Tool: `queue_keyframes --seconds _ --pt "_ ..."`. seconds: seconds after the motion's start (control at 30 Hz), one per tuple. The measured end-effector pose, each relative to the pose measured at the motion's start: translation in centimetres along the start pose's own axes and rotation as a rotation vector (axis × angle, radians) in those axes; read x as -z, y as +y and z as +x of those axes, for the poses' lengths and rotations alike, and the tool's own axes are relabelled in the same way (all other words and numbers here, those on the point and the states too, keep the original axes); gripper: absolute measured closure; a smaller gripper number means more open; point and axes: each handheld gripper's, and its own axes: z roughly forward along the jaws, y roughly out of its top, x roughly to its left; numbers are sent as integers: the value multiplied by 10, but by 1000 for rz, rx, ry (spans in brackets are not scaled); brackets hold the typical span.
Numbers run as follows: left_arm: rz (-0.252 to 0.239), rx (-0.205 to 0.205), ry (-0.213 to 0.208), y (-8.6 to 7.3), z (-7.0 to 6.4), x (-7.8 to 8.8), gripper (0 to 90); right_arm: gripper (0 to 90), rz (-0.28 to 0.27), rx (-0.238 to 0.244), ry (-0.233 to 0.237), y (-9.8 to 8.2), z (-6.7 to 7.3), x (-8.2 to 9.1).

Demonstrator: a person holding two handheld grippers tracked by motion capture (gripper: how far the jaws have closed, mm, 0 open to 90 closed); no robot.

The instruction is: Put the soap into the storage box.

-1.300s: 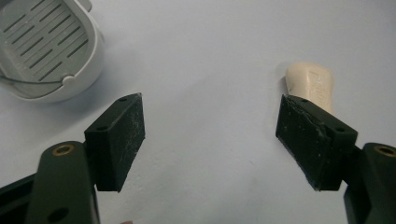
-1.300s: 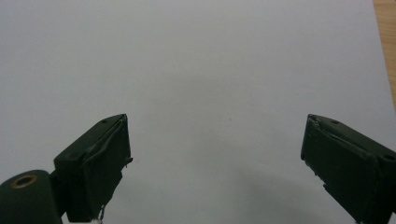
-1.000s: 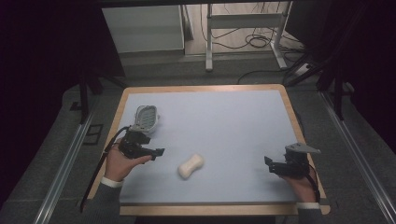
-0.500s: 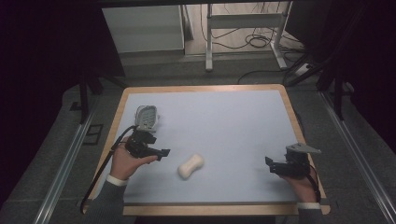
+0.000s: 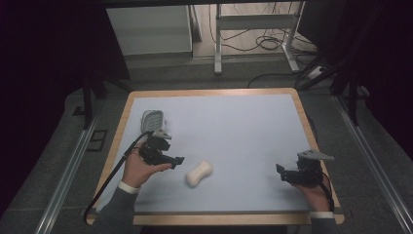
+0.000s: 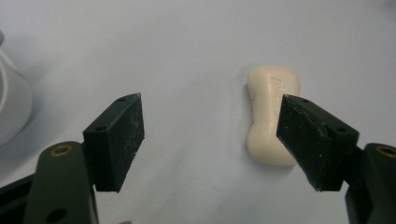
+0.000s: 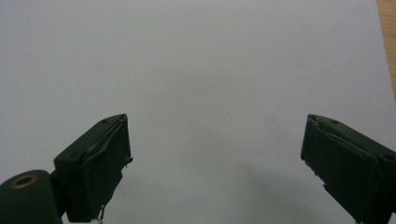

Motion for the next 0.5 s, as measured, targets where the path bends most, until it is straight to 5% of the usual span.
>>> queue_keyframes --seconds 0.5 --pt "44 -28 -34 13 -17 -20 237 81 6 -8 -3 -1 -2 0"
